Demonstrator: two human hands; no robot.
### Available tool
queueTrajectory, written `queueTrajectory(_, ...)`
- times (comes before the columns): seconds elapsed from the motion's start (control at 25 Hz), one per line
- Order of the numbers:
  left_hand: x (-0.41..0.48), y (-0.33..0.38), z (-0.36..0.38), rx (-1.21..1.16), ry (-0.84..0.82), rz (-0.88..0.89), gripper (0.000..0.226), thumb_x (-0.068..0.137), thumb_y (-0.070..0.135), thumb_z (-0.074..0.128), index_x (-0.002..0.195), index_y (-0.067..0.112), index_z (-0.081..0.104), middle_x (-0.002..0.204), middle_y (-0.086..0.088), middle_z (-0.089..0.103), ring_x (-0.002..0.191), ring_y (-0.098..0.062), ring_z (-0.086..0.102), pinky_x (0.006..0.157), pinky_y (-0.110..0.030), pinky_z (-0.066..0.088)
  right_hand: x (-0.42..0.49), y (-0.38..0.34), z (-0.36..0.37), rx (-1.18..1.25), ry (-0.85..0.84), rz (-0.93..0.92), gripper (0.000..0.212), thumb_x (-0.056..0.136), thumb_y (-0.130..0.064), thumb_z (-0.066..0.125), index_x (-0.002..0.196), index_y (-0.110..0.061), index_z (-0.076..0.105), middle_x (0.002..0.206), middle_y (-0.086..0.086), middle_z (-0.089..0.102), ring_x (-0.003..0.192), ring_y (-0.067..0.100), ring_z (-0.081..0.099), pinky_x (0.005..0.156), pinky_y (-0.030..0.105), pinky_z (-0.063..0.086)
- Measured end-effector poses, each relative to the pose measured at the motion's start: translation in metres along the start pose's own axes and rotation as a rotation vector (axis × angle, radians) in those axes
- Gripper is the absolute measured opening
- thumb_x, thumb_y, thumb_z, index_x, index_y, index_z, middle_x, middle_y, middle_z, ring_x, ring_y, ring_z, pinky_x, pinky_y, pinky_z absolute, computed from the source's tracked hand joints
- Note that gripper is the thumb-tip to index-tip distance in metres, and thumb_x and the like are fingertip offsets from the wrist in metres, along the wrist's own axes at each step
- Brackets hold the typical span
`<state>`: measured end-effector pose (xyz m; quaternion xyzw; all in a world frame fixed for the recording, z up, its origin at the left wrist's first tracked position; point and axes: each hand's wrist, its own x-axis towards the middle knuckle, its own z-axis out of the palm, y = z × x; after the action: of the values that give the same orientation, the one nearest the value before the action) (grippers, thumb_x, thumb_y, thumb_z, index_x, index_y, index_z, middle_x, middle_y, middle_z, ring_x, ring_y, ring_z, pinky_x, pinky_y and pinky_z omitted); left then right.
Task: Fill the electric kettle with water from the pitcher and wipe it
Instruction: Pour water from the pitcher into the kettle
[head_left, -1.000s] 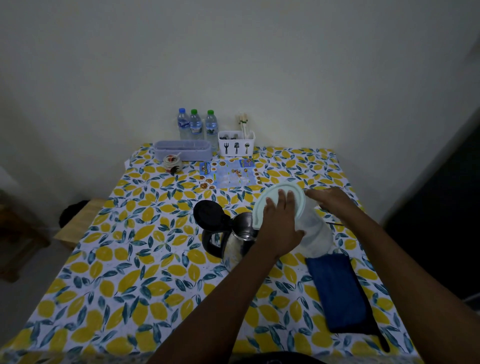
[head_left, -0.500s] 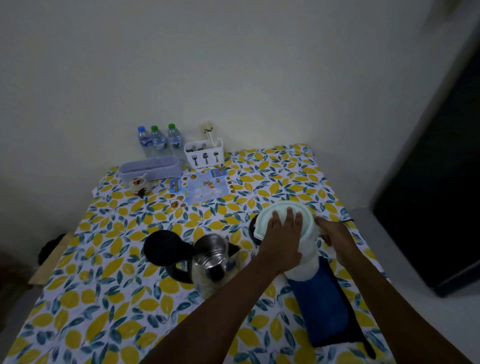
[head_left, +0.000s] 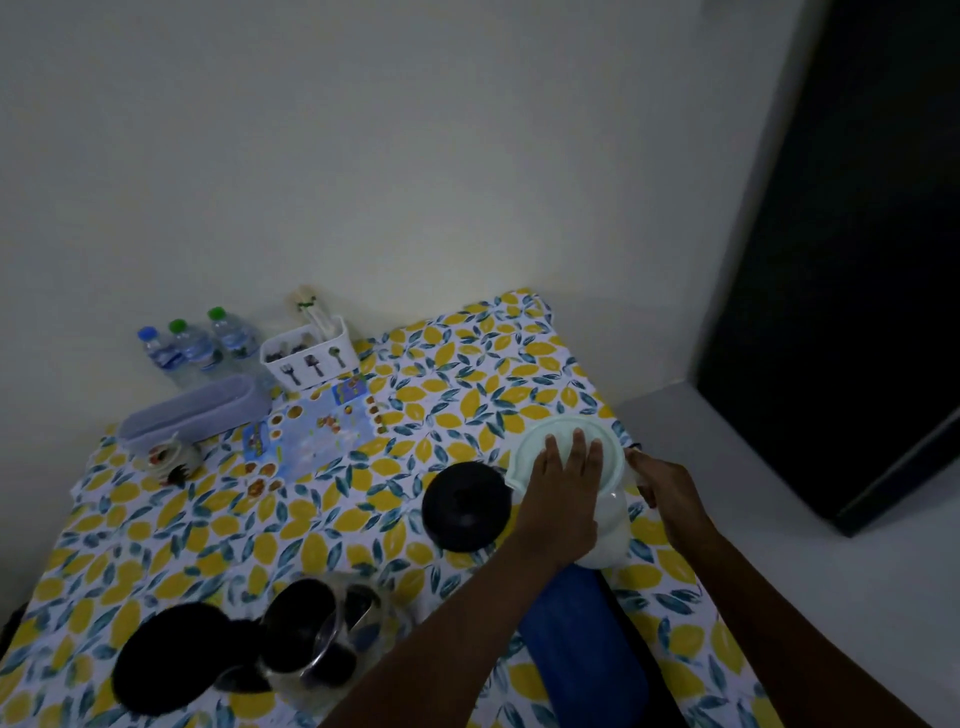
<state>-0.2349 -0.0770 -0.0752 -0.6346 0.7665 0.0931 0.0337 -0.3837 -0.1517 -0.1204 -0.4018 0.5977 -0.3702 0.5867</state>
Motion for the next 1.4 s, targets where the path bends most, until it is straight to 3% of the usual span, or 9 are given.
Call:
queueTrajectory(0.12,0.019,-0.001,0.006,0.004,0.012,-0.011,0.093,0.09,0.029,0.061,0.152,0.011,-0.006,0.163,-0.017,-0.004,0.147,-0.046,-0.001,0.12,-0.056,0.014,0.019,0.002,-0.001,0.042,-0.014,0.003,0.047,0.084,-0.029,0.07,0.04,-0.026,0.052,0.038,-0.008,0.046,0.037,0.007,0.04,0.043,0.022,0.032)
queueTrajectory(0.36,0.041,-0.002,0.011,-0.034,0.09,-0.044,0.086,0.09,0.025,0.061,0.153,0.015,0.003,0.163,-0.016,0.002,0.149,-0.04,0.004,0.121,-0.051,0.012,0.061,-0.005,0.007,0.07,-0.017,-0.041,0.029,0.08,-0.034,0.071,0.061,-0.017,0.056,0.058,0.007,0.051,0.053,0.016,0.046,0.054,0.03,0.036)
queueTrajectory(0.6,0.066,0.013,0.013,-0.018,0.108,-0.028,0.079,0.093,0.026,0.057,0.152,0.01,0.008,0.162,-0.02,0.007,0.149,-0.038,0.01,0.121,-0.048,0.015,0.094,-0.011,-0.005,0.018,-0.076,-0.131,0.034,0.092,-0.024,0.057,0.06,-0.019,0.068,0.05,-0.007,0.062,0.044,0.005,0.052,0.043,0.015,0.042)
queueTrajectory(0.76,0.062,0.02,0.021,0.03,0.179,-0.028,0.078,0.084,0.03,0.067,0.148,0.007,0.029,0.155,-0.02,0.032,0.142,-0.036,0.035,0.112,-0.044,0.037,0.093,-0.005,-0.011,-0.093,-0.092,-0.148,0.037,0.096,-0.025,0.051,0.064,-0.015,0.066,0.057,0.0,0.061,0.049,0.011,0.051,0.052,0.027,0.042)
queueTrajectory(0.88,0.057,0.021,0.024,0.044,0.218,-0.039,0.077,0.082,0.032,0.069,0.146,0.007,0.034,0.153,-0.019,0.037,0.14,-0.034,0.039,0.111,-0.043,0.04,0.089,-0.002,-0.011,-0.184,-0.121,-0.204,0.039,0.099,-0.023,0.048,0.085,0.01,0.063,0.085,0.028,0.065,0.072,0.036,0.058,0.069,0.042,0.046)
queueTrajectory(1.04,0.056,0.016,0.02,-0.068,0.168,0.008,0.074,0.094,0.023,0.051,0.152,0.009,0.007,0.163,-0.015,0.003,0.15,-0.033,0.003,0.122,-0.045,0.01,0.064,-0.002,-0.009,-0.249,0.056,-0.336,0.032,0.099,-0.03,0.047,0.09,-0.003,0.063,0.094,0.015,0.063,0.091,0.027,0.058,0.077,0.035,0.042)
queueTrajectory(1.12,0.045,0.009,0.016,-0.161,0.217,0.075,0.066,0.095,0.022,0.052,0.15,0.007,0.02,0.162,-0.012,0.016,0.15,-0.03,0.01,0.123,-0.044,0.009,0.041,0.01,-0.008,-0.226,0.109,-0.429,0.027,0.098,-0.03,0.048,0.113,-0.009,0.057,0.113,0.004,0.056,0.11,0.02,0.052,0.091,0.029,0.038)
queueTrajectory(1.2,0.027,-0.001,0.017,-0.244,0.302,0.101,0.057,0.094,0.019,0.055,0.146,0.006,0.034,0.157,-0.01,0.031,0.148,-0.027,0.022,0.122,-0.045,0.011,0.013,0.034,-0.01,-0.268,0.132,-0.456,0.047,0.096,-0.033,0.051,0.137,-0.011,0.042,0.137,0.002,0.045,0.128,0.013,0.04,0.106,0.029,0.031)
queueTrajectory(1.4,-0.063,-0.03,0.043,-0.417,0.4,-0.089,0.057,0.096,0.026,0.053,0.148,0.015,0.032,0.158,0.001,0.028,0.145,-0.008,0.016,0.12,-0.028,0.02,-0.072,0.082,0.005,-0.419,0.043,-0.516,0.075,0.084,-0.03,0.068,0.147,-0.017,0.03,0.153,0.001,0.033,0.139,0.016,0.031,0.112,0.031,0.028)
